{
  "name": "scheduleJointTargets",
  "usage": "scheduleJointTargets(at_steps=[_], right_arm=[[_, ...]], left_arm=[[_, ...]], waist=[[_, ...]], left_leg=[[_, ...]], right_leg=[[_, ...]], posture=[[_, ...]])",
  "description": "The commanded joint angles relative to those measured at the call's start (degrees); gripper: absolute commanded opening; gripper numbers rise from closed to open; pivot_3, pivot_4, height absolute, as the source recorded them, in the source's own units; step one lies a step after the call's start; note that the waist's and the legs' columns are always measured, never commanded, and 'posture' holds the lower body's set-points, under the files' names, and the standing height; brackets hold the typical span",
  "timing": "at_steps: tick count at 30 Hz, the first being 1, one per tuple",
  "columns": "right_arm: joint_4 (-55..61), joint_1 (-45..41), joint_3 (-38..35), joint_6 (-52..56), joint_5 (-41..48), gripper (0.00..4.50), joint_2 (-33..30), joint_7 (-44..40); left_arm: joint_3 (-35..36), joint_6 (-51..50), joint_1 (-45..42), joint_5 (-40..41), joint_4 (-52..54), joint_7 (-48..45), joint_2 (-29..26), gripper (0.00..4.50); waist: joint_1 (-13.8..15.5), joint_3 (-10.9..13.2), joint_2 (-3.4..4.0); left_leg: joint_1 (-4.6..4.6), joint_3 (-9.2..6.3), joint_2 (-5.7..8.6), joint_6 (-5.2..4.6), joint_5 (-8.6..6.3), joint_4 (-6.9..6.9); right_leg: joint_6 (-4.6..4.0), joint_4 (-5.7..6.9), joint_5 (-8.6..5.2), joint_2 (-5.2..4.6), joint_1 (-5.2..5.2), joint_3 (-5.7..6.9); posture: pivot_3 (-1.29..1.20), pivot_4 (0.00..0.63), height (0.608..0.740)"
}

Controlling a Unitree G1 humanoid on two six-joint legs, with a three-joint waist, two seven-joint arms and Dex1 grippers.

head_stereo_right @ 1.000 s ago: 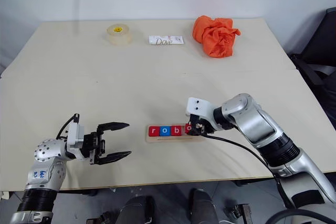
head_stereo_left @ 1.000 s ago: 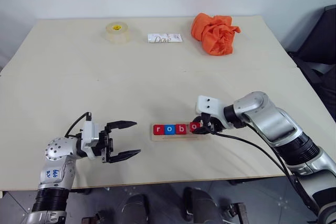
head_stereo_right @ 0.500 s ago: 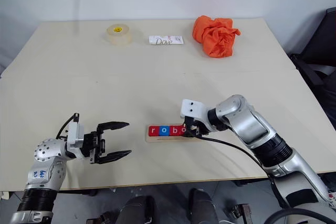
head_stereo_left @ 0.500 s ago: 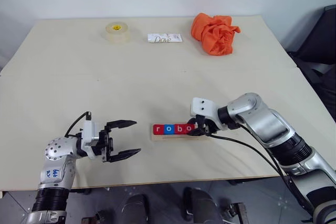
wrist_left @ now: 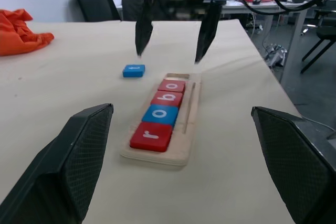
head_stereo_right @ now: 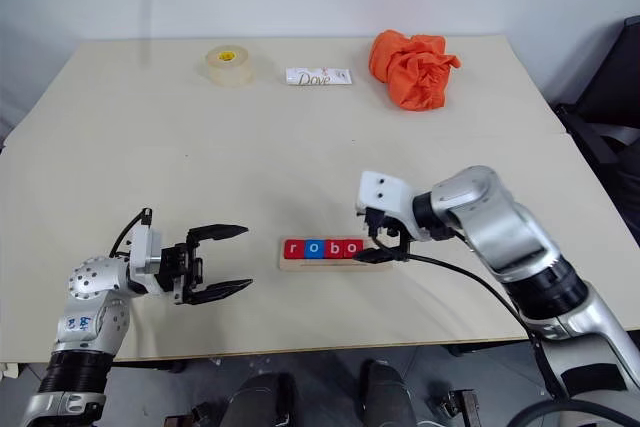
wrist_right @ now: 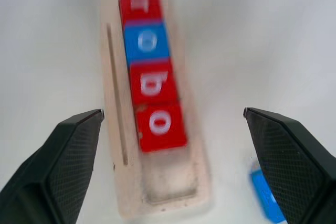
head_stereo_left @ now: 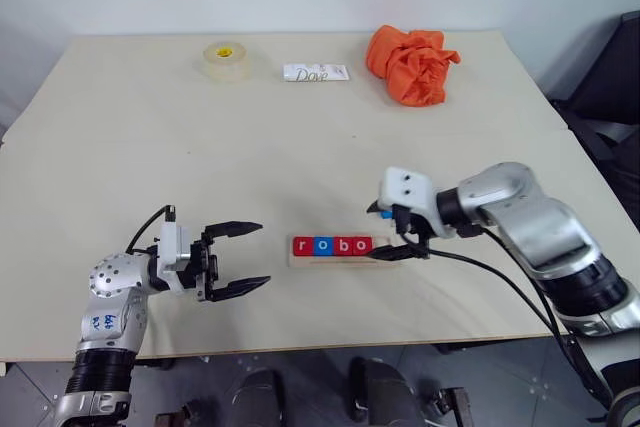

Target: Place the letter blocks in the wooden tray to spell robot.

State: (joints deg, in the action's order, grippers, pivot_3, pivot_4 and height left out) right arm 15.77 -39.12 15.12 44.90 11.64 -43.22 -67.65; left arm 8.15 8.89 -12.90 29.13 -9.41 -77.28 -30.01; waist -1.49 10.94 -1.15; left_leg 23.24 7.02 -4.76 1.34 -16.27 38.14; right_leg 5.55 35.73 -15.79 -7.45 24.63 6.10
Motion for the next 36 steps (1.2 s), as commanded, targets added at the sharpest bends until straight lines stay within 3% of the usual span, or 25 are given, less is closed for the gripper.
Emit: scheduleJointTargets(at_steps=[1, 6, 13, 20, 27, 35, 36], right_arm=[[2.6, 7.6, -10.0, -0.7, 4.2, 4.48, -0.6, 3.5], [4.7, 21.8, -23.3, -3.5, 6.1, 4.48, -0.2, 10.3], [10.8, 32.5, -30.4, -1.0, 8.2, 4.48, -0.5, 16.2], [10.6, 25.5, -24.6, 4.3, 8.9, 4.48, 5.7, 26.1], [0.6, 15.8, -17.1, 6.8, 3.5, 4.48, 17.4, 40.2], [-4.1, 13.6, -15.5, 8.1, 2.0, 4.48, 20.7, 45.3], [-3.9, 13.8, -15.4, 8.9, 2.1, 4.31, 21.0, 45.7]], left_arm=[[-0.1, 1.1, -0.9, 0.5, -0.6, -0.6, 0.2, 4.50], [-0.4, 1.2, -2.8, 0.4, -3.0, -1.8, 0.0, 4.50], [-0.5, 1.6, -5.5, 0.2, -6.1, -3.4, -0.2, 4.50], [-0.7, 1.4, -5.9, 0.1, -6.0, -3.8, 0.0, 4.50], [0.7, 0.7, -1.7, 0.8, -1.3, -2.4, -1.1, 4.50], [1.9, 0.0, 2.4, 1.2, 2.8, -0.2, -1.7, 4.50], [1.9, 0.1, 2.7, 1.2, 3.1, -0.1, -1.8, 4.50]], waist=[[0.3, 0.0, -0.02], [1.4, 0.0, -0.02], [1.2, 0.0, -0.02], [1.1, 0.0, -0.04], [1.0, 0.0, -0.05], [1.2, 0.0, -0.05], [1.2, 0.0, -0.05]], left_leg=[[0.00, -0.02, 0.00, 0.00, 0.00, 0.00], [0.01, 0.02, 0.03, -0.01, -0.02, 0.00], [-0.05, -0.02, 0.00, 0.00, -0.01, -0.01], [-0.10, -0.05, -0.02, 0.02, 0.04, 0.00], [-0.03, -0.03, 0.00, 0.02, 0.05, 0.00], [0.02, -0.03, 0.02, -0.05, 0.01, -0.02], [0.02, -0.03, 0.01, -0.05, 0.00, -0.02]], right_leg=[[0.00, -0.01, 0.00, 0.00, -0.02, 0.01], [0.01, -0.09, 0.00, -0.01, -0.03, 0.00], [0.02, -0.03, 0.01, 0.04, -0.04, -0.01], [0.01, 0.09, 0.01, 0.05, -0.04, -0.04], [0.00, 0.10, 0.01, 0.03, 0.01, -0.03], [-0.01, 0.01, 0.01, 0.02, 0.00, -0.03], [-0.01, 0.01, 0.01, 0.03, 0.00, -0.03]], posture=[[0.00, 0.150, 0.740], [0.00, 0.150, 0.740], [0.00, 0.150, 0.740], [0.00, 0.150, 0.740], [0.00, 0.150, 0.740], [0.00, 0.150, 0.740], [0.00, 0.150, 0.740]])
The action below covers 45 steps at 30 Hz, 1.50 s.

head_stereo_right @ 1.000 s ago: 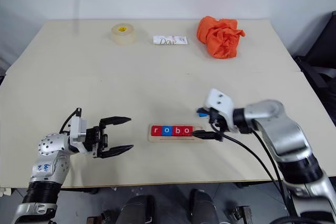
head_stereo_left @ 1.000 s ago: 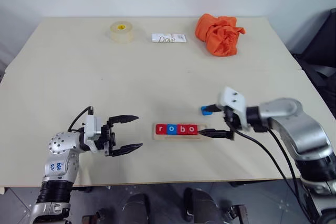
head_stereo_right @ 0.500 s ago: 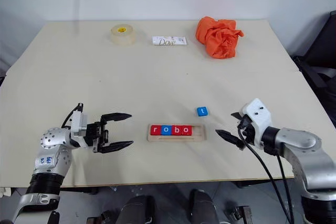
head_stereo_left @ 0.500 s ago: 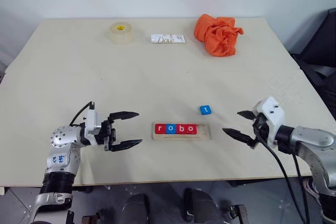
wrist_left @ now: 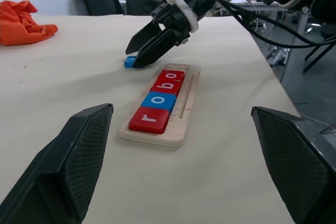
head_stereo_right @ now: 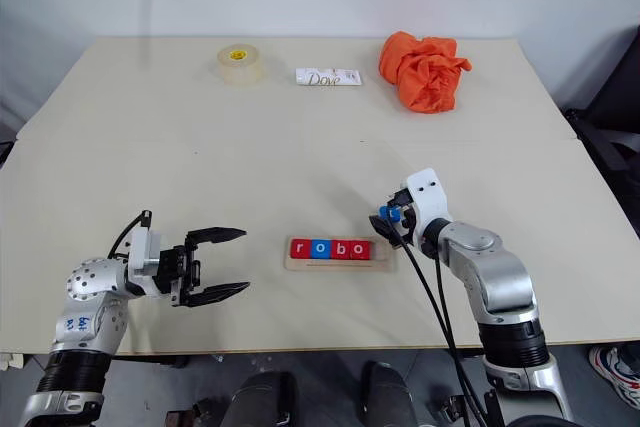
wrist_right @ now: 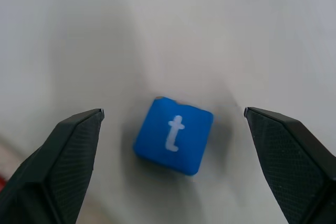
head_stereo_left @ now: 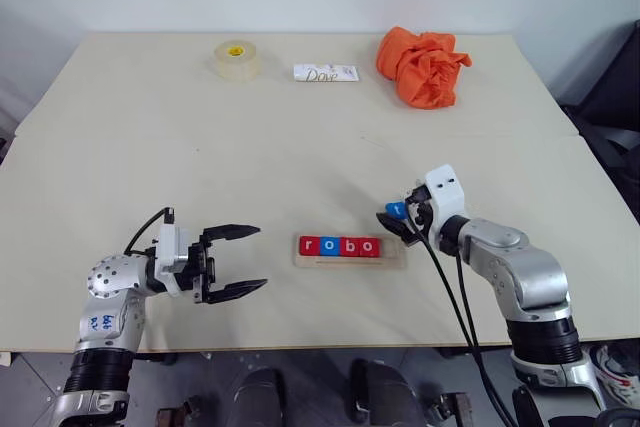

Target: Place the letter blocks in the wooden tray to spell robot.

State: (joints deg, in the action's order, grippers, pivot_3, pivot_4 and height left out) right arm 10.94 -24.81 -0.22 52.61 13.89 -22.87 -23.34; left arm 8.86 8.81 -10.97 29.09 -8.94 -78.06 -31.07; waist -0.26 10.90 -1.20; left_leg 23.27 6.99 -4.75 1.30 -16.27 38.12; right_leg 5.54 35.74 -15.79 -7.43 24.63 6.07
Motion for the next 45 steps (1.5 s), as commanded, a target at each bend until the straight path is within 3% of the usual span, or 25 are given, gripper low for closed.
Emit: scheduleJointTargets(at_steps=[1, 9, 10, 14, 21, 30, 36, 39, 45], right_arm=[[1.6, -0.2, 0.1, 1.4, 0.0, 4.11, 1.0, 1.8], [4.4, 0.7, -1.2, 2.5, -0.4, 1.59, 2.5, 5.0], [5.0, 0.5, -2.1, 2.6, -0.2, 1.47, 2.8, 5.5], [11.2, 1.4, -7.6, 4.3, 3.5, 1.47, 4.0, 6.1], [24.5, 10.8, -14.3, 15.1, 5.5, 1.47, 2.2, 8.7], [30.1, 16.6, -15.7, 20.9, 5.0, 1.47, 10.0, 15.6], [31.3, 17.1, -14.8, 19.8, 6.4, 3.48, 8.0, 13.4], [31.4, 16.9, -12.1, 14.9, 8.2, 4.48, -4.0, 3.0], [22.9, 15.3, -7.4, 2.0, 8.3, 4.48, -24.9, -15.6]], left_arm=[[1.2, 0.1, 0.9, 1.3, 2.8, 0.9, -0.7, 4.50], [0.7, 0.4, -0.1, 1.2, 1.6, 0.7, -0.5, 4.50], [0.5, 0.4, -0.4, 1.2, 1.2, 0.4, -0.4, 4.50], [-0.4, 0.5, -2.6, 0.9, -1.3, -1.2, -0.2, 4.50], [-1.5, 1.5, -7.7, 0.3, -7.2, -4.2, 0.3, 4.50], [-2.2, 2.5, -11.0, -0.3, -10.7, -6.0, 0.9, 4.50], [-2.0, 2.5, -10.7, -0.1, -10.4, -6.0, 0.6, 4.50], [-1.9, 2.1, -9.9, 0.2, -9.6, -6.1, 0.5, 4.50], [-2.0, 1.4, -8.4, 0.6, -7.8, -5.9, 0.6, 4.50]], waist=[[-0.1, 0.0, 0.00], [-0.2, 0.0, 0.00], [-0.2, 0.0, 0.00], [-0.1, 0.0, 0.01], [0.2, 0.0, -0.01], [-0.9, 0.0, -0.01], [-1.3, 0.0, -0.01], [-1.3, 0.0, 0.03], [-1.3, 0.0, -0.03]], left_leg=[[-0.01, 0.00, 0.00, 0.00, 0.00, -0.01], [-0.02, 0.00, -0.01, 0.00, 0.00, -0.01], [-0.03, 0.00, -0.02, 0.00, 0.00, -0.01], [-0.01, 0.00, -0.01, 0.01, 0.00, -0.02], [0.03, -0.01, 0.02, -0.04, -0.06, -0.05], [-0.01, -0.06, -0.03, -0.01, -0.03, -0.07], [0.00, -0.08, -0.01, -0.02, -0.02, -0.09], [0.01, -0.07, 0.02, -0.03, -0.03, -0.08], [-0.01, -0.11, 0.04, -0.09, -0.06, -0.10]], right_leg=[[0.00, 0.01, 0.00, 0.00, 0.00, 0.00], [0.00, 0.03, 0.00, 0.01, 0.00, 0.00], [0.00, 0.03, 0.00, 0.01, 0.00, 0.00], [0.00, 0.03, 0.00, 0.01, 0.03, 0.00], [0.00, -0.13, 0.00, 0.00, -0.03, 0.01], [0.00, -0.03, 0.00, 0.05, -0.01, 0.02], [0.00, -0.07, 0.00, 0.04, -0.02, 0.01], [0.00, -0.08, 0.00, 0.02, -0.02, 0.00], [0.03, -0.17, 0.01, 0.02, -0.08, 0.01]], posture=[[0.00, 0.150, 0.740], [0.00, 0.150, 0.740], [0.00, 0.150, 0.740], [0.00, 0.150, 0.740], [0.00, 0.150, 0.740], [0.00, 0.150, 0.740], [0.00, 0.150, 0.740], [0.00, 0.150, 0.740], [0.00, 0.150, 0.740]])
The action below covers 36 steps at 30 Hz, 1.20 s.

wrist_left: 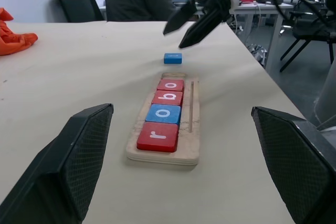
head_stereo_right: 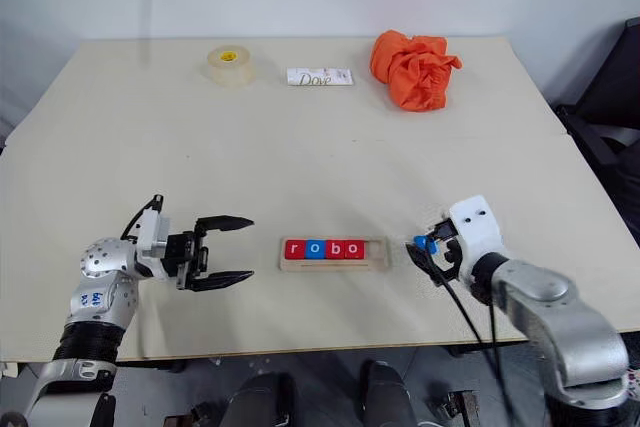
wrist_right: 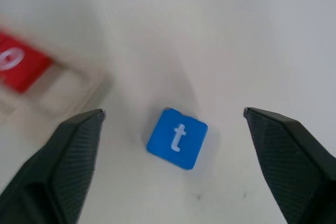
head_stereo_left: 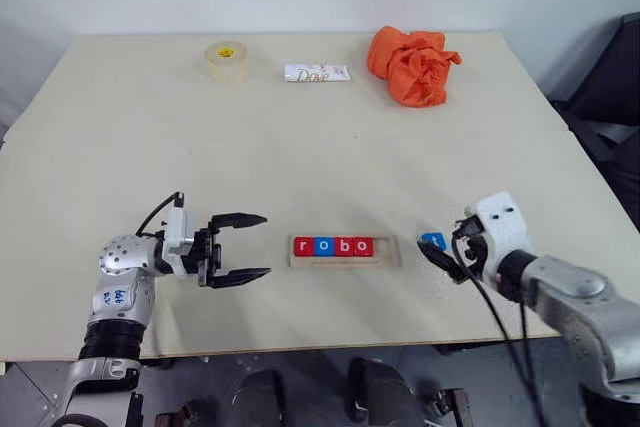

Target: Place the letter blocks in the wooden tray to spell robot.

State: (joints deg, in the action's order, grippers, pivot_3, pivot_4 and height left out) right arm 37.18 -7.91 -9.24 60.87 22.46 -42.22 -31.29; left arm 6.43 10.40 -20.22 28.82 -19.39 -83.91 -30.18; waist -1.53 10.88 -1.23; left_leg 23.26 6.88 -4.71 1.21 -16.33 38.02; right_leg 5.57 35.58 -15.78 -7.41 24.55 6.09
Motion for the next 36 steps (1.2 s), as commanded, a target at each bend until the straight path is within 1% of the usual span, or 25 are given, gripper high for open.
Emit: scheduleJointTargets(at_steps=[1, 3, 5, 7, 9, 12, 17, 20, 23, 27, 28, 29, 33, 36], right_arm=[[-5.8, -2.8, 3.2, -8.7, -0.7, 4.48, -8.6, -11.1], [-10.0, -4.4, 5.8, -14.1, -1.8, 4.48, -12.8, -16.6], [-15.5, -6.1, 9.8, -21.7, -4.8, 4.48, -16.4, -22.5], [-23.2, -10.3, 15.1, -30.4, -9.1, 4.48, -18.2, -28.2], [-29.4, -14.1, 18.5, -36.2, -12.0, 4.48, -17.8, -31.4], [-37.2, -19.1, 21.9, -41.6, -14.6, 4.48, -15.5, -34.8], [-46.2, -23.4, 25.3, -47.2, -18.6, 4.48, -12.1, -38.0], [-48.8, -24.4, 25.4, -49.3, -19.2, 3.88, -11.1, -39.7], [-49.5, -25.0, 24.9, -49.6, -19.3, 2.83, -10.6, -40.8], [-47.3, -25.7, 23.4, -47.3, -18.3, 1.56, -10.6, -41.7], [-46.6, -25.9, 22.9, -46.5, -17.9, 1.46, -10.5, -41.6], [-45.8, -26.3, 22.3, -45.5, -17.6, 1.46, -10.4, -41.3], [-37.0, -28.8, 20.2, -35.1, -13.7, 1.46, -9.0, -40.0], [-31.2, -28.9, 21.8, -28.4, -12.9, 1.46, -8.8, -40.1]], left_arm=[[0.5, -0.2, 1.2, 0.9, 3.0, 0.0, -0.3, 4.50], [0.5, -0.2, 1.7, 0.9, 3.6, 0.3, -0.3, 4.50], [0.7, -0.3, 2.3, 0.9, 4.2, 0.9, -0.2, 4.50], [0.9, -0.4, 3.3, 0.9, 5.4, 1.8, -0.1, 4.50], [1.1, -0.4, 4.5, 1.1, 6.7, 2.5, 0.0, 4.50], [1.7, -0.8, 6.9, 1.3, 9.4, 4.1, -0.1, 4.50], [2.6, -1.5, 11.0, 1.7, 13.6, 6.5, -0.6, 4.50], [3.1, -2.0, 12.7, 1.9, 15.5, 7.5, -0.7, 4.50], [3.3, -2.3, 13.6, 2.0, 16.5, 8.2, -0.8, 4.50], [3.2, -2.3, 14.0, 1.9, 17.1, 8.9, -0.6, 4.50], [3.2, -2.3, 14.0, 1.8, 17.1, 9.0, -0.5, 4.50], [3.1, -2.2, 13.9, 1.8, 17.0, 9.0, -0.5, 4.50], [2.6, -2.0, 12.9, 1.6, 16.1, 8.8, -0.1, 4.50], [2.2, -1.7, 11.8, 1.4, 15.1, 8.5, 0.1, 4.50]], waist=[[-0.1, 0.0, 0.00], [-0.1, 0.0, -0.01], [-0.1, 0.0, -0.01], [-0.1, 0.0, -0.01], [-0.2, 0.0, -0.01], [-0.1, 0.0, -0.01], [-0.1, 0.0, -0.01], [-0.1, 0.0, -0.05], [-0.1, 0.0, -0.05], [-0.1, 0.0, -0.05], [-0.1, 0.0, -0.05], [-0.1, 0.0, -0.04], [-0.2, 0.0, -0.01], [0.0, 0.0, 0.00]], left_leg=[[0.00, 0.01, 0.00, 0.00, 0.00, 0.00], [-0.02, 0.06, 0.00, 0.00, 0.00, 0.04], [-0.04, 0.03, -0.02, 0.00, 0.01, 0.04], [-0.03, 0.05, -0.02, 0.01, 0.01, 0.03], [-0.05, 0.15, -0.01, 0.01, 0.01, 0.05], [-0.05, 0.17, -0.02, 0.03, 0.02, 0.06], [-0.07, 0.19, -0.04, 0.10, 0.06, 0.07], [-0.08, 0.17, -0.05, 0.10, 0.05, 0.15], [-0.13, 0.17, -0.07, 0.11, 0.06, 0.16], [-0.15, 0.17, -0.08, 0.14, 0.12, 0.16], [-0.15, 0.17, -0.08, 0.14, 0.12, 0.16], [-0.14, 0.17, -0.08, 0.14, 0.12, 0.16], [-0.10, 0.18, -0.09, 0.15, 0.13, 0.14], [-0.09, 0.15, -0.11, 0.17, 0.13, 0.12]], right_leg=[[0.00, -0.01, 0.00, 0.00, 0.00, 0.00], [0.02, 0.01, 0.01, -0.01, 0.00, -0.02], [0.03, 0.00, 0.02, 0.00, 0.00, 0.00], [0.03, 0.00, 0.02, 0.00, 0.00, -0.01], [0.06, -0.01, 0.03, -0.03, 0.01, -0.04], [0.07, -0.01, 0.04, -0.03, 0.03, -0.04], [0.06, 0.00, 0.04, -0.02, 0.02, -0.04], [0.06, 0.03, 0.04, -0.02, -0.02, -0.03], [0.01, 0.05, 0.10, -0.03, -0.04, -0.03], [-0.05, 0.09, 0.15, -0.03, -0.03, -0.03], [-0.05, 0.10, 0.15, -0.03, -0.03, -0.03], [-0.05, 0.10, 0.15, -0.03, -0.02, -0.03], [-0.06, 0.13, 0.15, -0.04, 0.08, -0.03], [-0.12, 0.17, 0.12, -0.02, 0.10, -0.01]], posture=[[0.00, 0.150, 0.740], [0.00, 0.150, 0.740], [0.00, 0.150, 0.740], [0.00, 0.150, 0.740], [0.00, 0.150, 0.740], [0.00, 0.150, 0.740], [0.00, 0.150, 0.740], [0.00, 0.150, 0.740], [0.00, 0.150, 0.740], [0.00, 0.150, 0.740], [0.00, 0.150, 0.740], [0.00, 0.150, 0.740], [0.00, 0.150, 0.740], [0.00, 0.150, 0.740]])
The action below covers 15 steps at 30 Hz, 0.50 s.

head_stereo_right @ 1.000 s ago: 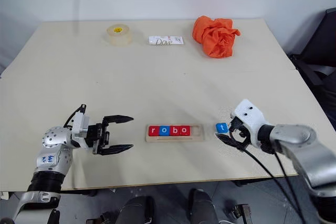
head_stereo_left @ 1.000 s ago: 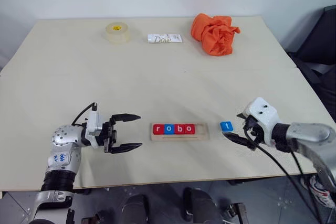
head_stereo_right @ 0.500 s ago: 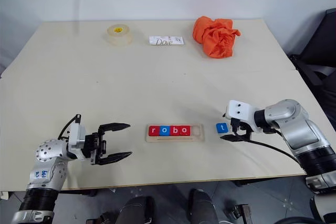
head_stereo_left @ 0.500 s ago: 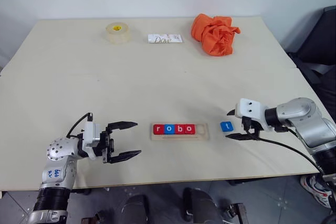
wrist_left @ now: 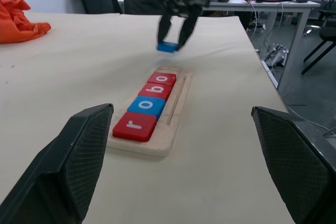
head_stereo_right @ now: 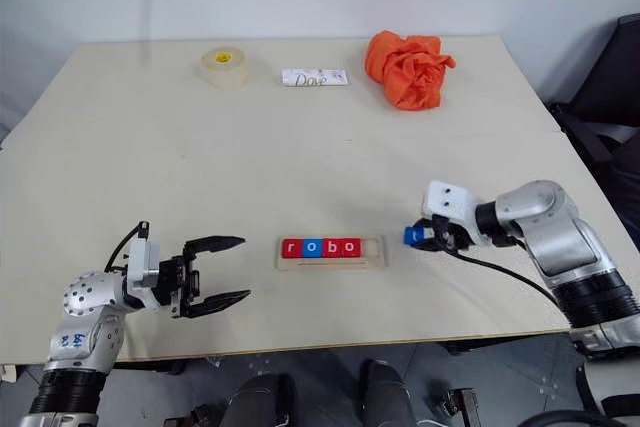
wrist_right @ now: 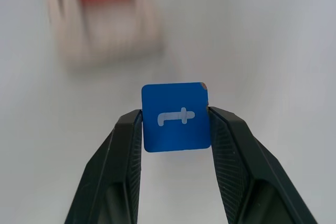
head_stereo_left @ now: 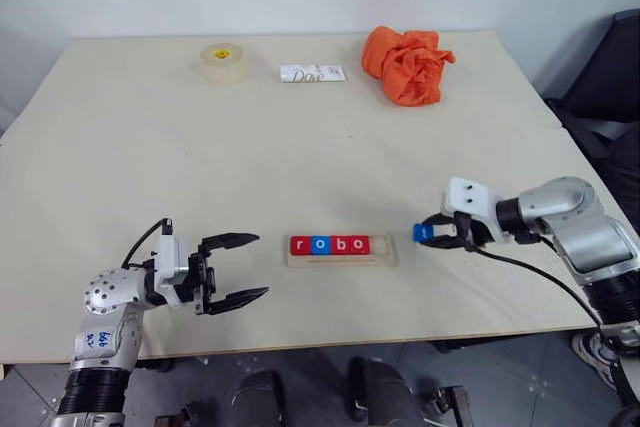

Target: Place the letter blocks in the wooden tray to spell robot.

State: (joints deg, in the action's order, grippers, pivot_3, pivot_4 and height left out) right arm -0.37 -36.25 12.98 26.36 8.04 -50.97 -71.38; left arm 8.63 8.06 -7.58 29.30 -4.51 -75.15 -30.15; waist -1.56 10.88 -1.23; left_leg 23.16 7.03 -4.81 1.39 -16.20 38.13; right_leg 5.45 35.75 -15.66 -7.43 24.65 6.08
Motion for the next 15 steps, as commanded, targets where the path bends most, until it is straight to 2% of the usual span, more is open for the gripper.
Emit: scheduleJointTargets(at_steps=[1, 6, 15], right_arm=[[8.7, -0.7, 0.3, 8.4, 2.0, 1.46, 0.8, 0.6], [12.5, -1.1, 3.9, 13.2, 0.5, 1.46, 3.2, 3.1], [12.0, -2.1, 7.0, 13.2, -0.6, 1.46, 4.2, 3.8]], left_arm=[[-0.2, 0.9, -1.5, 0.8, -0.3, -0.4, 0.2, 4.50], [-0.6, 1.3, -2.8, 0.6, -1.3, -0.5, 0.6, 4.50], [-0.1, 1.5, -1.3, 0.9, -0.3, 0.1, 0.4, 4.50]], waist=[[0.1, 0.0, 0.00], [0.2, 0.0, 0.00], [0.0, 0.0, 0.00]], left_leg=[[0.00, -0.01, 0.00, 0.01, -0.01, 0.00], [0.06, -0.02, 0.02, -0.02, -0.03, 0.01], [0.07, 0.01, 0.02, -0.04, -0.04, 0.00]], right_leg=[[-0.01, -0.01, -0.01, 0.00, -0.01, 0.01], [-0.01, -0.05, -0.01, -0.03, -0.02, 0.02], [-0.01, -0.07, -0.01, -0.01, 0.01, 0.02]], posture=[[0.00, 0.150, 0.740], [0.00, 0.150, 0.740], [0.00, 0.150, 0.740]])
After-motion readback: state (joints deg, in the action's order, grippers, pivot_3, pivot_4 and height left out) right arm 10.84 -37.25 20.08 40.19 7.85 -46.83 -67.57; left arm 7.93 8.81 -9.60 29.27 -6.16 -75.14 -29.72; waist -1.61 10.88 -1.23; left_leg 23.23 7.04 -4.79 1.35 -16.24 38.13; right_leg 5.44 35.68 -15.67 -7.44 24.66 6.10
